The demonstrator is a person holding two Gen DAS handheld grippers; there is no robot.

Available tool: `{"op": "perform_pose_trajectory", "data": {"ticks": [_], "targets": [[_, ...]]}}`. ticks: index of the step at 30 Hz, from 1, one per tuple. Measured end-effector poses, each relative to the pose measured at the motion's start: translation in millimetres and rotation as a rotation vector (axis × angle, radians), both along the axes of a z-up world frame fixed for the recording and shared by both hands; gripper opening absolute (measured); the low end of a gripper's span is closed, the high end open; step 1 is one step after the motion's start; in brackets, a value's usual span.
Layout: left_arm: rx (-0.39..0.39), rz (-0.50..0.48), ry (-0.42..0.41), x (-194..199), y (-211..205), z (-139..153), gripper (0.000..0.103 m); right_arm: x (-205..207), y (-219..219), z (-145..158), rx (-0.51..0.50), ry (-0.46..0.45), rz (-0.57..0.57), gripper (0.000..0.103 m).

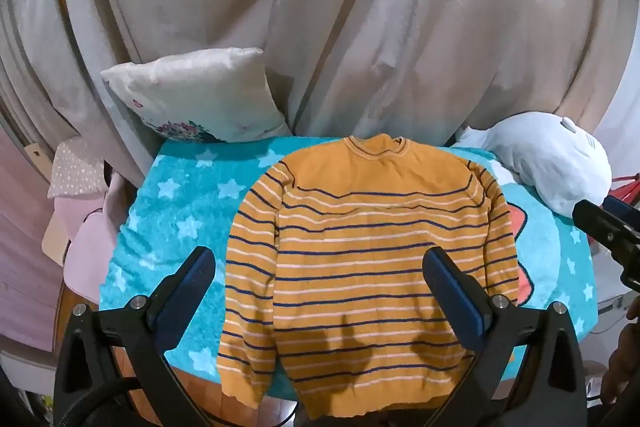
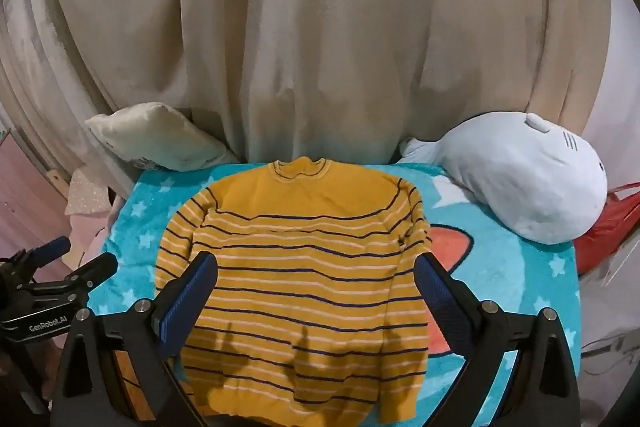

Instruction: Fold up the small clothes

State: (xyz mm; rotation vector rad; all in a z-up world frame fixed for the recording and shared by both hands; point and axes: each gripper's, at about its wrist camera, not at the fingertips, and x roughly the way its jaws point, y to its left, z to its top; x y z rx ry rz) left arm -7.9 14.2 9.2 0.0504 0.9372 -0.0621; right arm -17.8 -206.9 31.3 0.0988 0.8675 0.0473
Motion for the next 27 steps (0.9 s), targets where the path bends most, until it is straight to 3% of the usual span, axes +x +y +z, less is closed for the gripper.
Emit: {"op": "perform_pose_trajectory", "data": {"ticks": [2,10,17,27], "targets": [[-0.001,0.001,-0.005,1,0,3,0.103,-4,-21,-3,-0.011,-0.012,-0.002,0.1],[0.009,0.021,-0.023,3,2,8,0.103,-3,-24,3,-0.007,-0.04,0.021,0.1],[-0.001,0.073,0.004,-10,17,-1,0.103,1,-7,-3,-0.021,-0.033,0.066,0.1],[-0.013,0.183,0.042,-38,55,-15,0.103,17,22,-16,0.037,0.02,0.156,0.099]]}}
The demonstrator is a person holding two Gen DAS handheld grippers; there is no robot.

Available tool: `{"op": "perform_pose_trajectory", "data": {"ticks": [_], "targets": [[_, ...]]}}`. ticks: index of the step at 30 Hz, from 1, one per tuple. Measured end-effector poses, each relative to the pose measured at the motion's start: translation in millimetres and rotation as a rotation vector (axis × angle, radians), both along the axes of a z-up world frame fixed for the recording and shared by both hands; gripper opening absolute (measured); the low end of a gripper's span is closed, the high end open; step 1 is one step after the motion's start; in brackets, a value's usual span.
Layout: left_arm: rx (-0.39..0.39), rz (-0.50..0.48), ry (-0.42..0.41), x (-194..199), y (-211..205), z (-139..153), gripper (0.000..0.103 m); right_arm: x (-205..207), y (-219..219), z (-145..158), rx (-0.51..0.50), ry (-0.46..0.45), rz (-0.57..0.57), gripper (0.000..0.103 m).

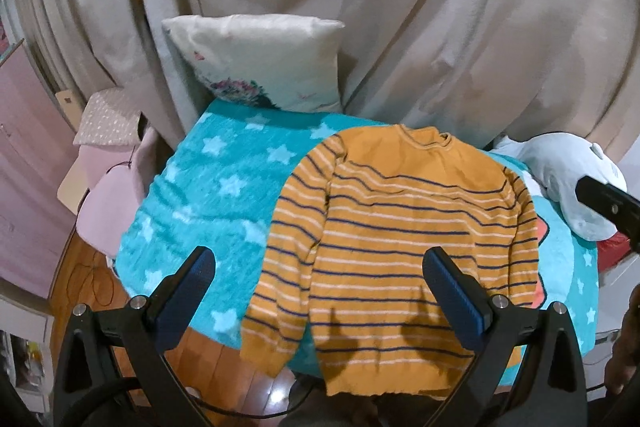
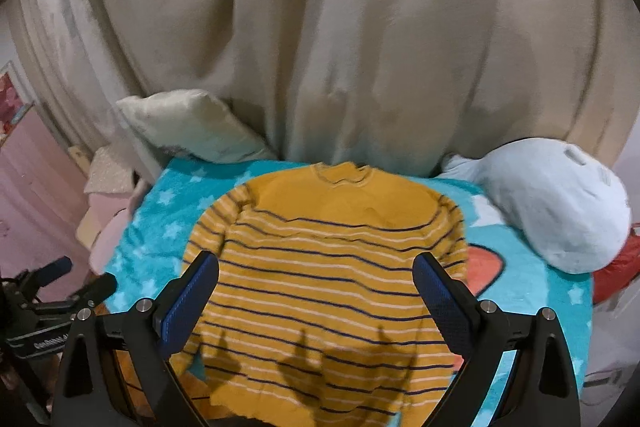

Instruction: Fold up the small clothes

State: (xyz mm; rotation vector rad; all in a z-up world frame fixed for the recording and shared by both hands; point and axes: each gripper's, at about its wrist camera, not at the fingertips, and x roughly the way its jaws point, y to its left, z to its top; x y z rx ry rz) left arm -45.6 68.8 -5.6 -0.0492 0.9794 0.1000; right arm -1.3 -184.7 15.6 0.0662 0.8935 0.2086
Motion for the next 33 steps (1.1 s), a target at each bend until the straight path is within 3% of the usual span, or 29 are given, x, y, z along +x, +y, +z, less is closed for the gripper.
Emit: {"op": "perform_pose_trajectory", "data": {"ticks": [8,14,33], "targets": [[0.026,-0.004,0.015,-6,5,-2,0.103,6,21,-8,-0.015,0.03,0.05,0.097],[0.037,-0.027,0.016,-2,2,-3,0.103,8,19,-10,-0.016,0.035,0.022,0.095],[-0.008,-0.081,0.053,22,-13,-14,0.103,19,7,-22,-0.051,0.095,-0.025,0.088]]}}
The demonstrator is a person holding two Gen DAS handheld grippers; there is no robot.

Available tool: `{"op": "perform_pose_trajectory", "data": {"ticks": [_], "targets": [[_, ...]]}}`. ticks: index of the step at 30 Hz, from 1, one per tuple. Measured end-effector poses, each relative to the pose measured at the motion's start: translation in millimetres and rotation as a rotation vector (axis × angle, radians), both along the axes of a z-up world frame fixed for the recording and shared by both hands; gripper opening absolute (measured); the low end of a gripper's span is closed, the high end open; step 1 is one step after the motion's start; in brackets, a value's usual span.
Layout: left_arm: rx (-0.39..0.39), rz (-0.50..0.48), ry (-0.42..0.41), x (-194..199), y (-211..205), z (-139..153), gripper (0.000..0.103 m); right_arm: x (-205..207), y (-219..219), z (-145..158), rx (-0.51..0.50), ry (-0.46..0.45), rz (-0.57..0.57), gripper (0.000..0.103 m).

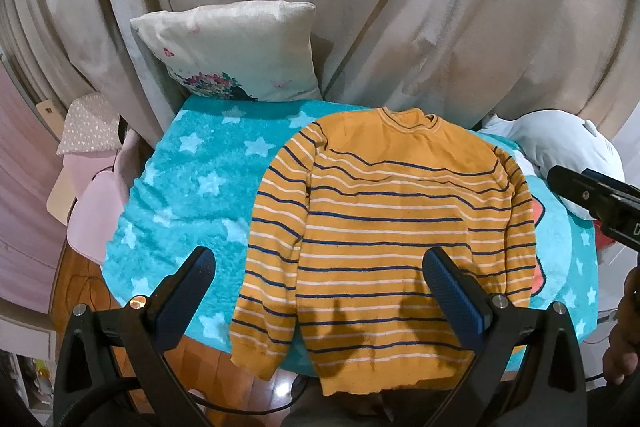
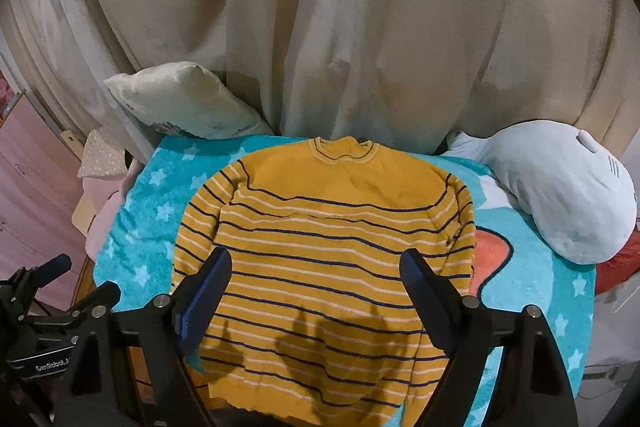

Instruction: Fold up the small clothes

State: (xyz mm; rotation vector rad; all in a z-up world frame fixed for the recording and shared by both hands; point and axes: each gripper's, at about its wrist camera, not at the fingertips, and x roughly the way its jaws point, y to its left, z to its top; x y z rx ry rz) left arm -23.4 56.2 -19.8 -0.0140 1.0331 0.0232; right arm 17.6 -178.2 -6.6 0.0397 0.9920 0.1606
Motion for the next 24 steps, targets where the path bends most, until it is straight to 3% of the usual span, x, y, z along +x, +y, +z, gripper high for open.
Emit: {"op": "perform_pose_trajectory", "data": {"ticks": [24], "targets": [[0.005,0.033,0.025,-9,17,-8,0.103,6,13,-13,0.047,0.034,0.041,0.088]]}}
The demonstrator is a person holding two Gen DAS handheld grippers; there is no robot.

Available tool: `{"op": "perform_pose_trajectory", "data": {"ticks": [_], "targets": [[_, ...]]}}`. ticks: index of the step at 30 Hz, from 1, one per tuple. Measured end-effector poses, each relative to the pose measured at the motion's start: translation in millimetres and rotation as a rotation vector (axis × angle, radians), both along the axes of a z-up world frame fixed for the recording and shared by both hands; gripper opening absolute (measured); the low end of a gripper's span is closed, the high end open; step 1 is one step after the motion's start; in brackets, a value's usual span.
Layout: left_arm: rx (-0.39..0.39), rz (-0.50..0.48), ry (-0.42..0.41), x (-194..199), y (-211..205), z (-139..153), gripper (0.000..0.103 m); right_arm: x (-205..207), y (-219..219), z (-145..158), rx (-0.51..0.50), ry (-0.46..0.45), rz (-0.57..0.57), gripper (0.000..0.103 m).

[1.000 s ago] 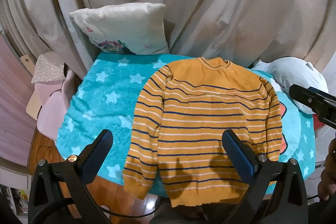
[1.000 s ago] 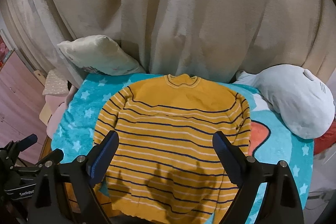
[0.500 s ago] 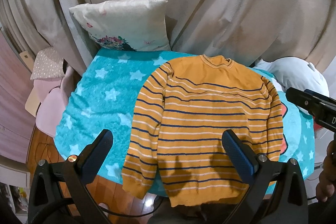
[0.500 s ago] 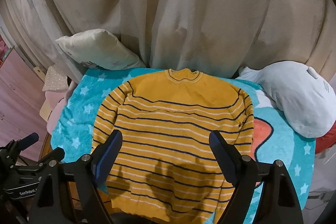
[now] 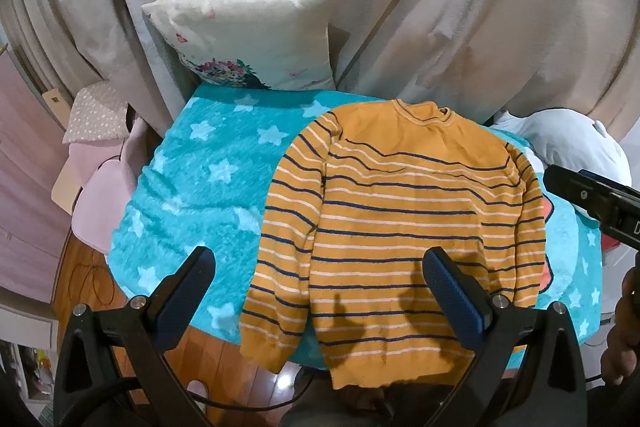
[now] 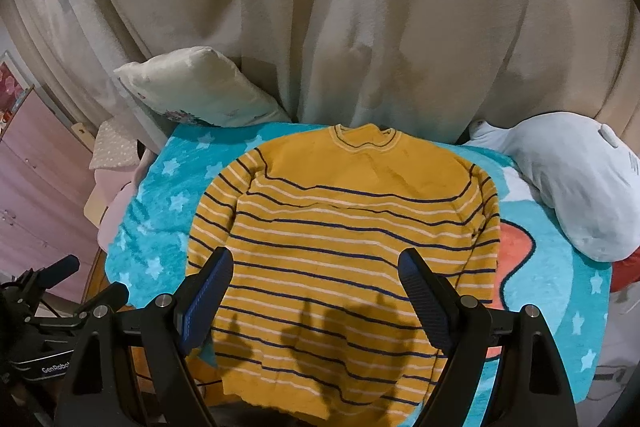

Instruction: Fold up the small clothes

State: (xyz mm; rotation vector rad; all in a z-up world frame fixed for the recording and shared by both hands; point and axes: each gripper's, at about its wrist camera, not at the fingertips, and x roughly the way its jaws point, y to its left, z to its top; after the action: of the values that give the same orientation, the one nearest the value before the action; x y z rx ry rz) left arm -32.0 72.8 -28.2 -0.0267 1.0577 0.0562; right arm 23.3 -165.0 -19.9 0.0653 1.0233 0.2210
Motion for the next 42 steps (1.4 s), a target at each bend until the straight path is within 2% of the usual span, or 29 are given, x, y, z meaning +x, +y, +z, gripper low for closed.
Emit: {"op": "perform_pose_trajectory", "data": {"ticks": [14,20,24,28,32,37,40,42], "targets": [[-0.01,0.056,0.025,-11,24,-8,0.103,0,27,-6,-0.005,0.02,0.059,0.088],[-0.049,0.138,0.033,-20,56,-21,0.103,7,44,-13,0.012,0.056,0.091,0.083],[-0.082,0.214,0.096,-24,87,-50,0.103,9,52,-21,0.045,0.084,0.107,0.082],[-0.115,0.246,0.15,-25,113,-85,0.103,16,66,-50,0.1,0.174,0.127,0.078],[-0.156,0.183,0.184,-21,129,-123,0.102,25,88,-86,0.137,0.266,0.146,0.073],[-0.226,0.137,0.291,-17,144,-176,0.085,34,131,-127,0.185,0.361,0.208,0.07],[-0.267,0.135,0.342,-22,149,-202,0.082,40,154,-142,0.202,0.389,0.236,0.07],[-0.327,0.135,0.368,-27,152,-216,0.082,46,172,-152,0.22,0.417,0.256,0.07]]}}
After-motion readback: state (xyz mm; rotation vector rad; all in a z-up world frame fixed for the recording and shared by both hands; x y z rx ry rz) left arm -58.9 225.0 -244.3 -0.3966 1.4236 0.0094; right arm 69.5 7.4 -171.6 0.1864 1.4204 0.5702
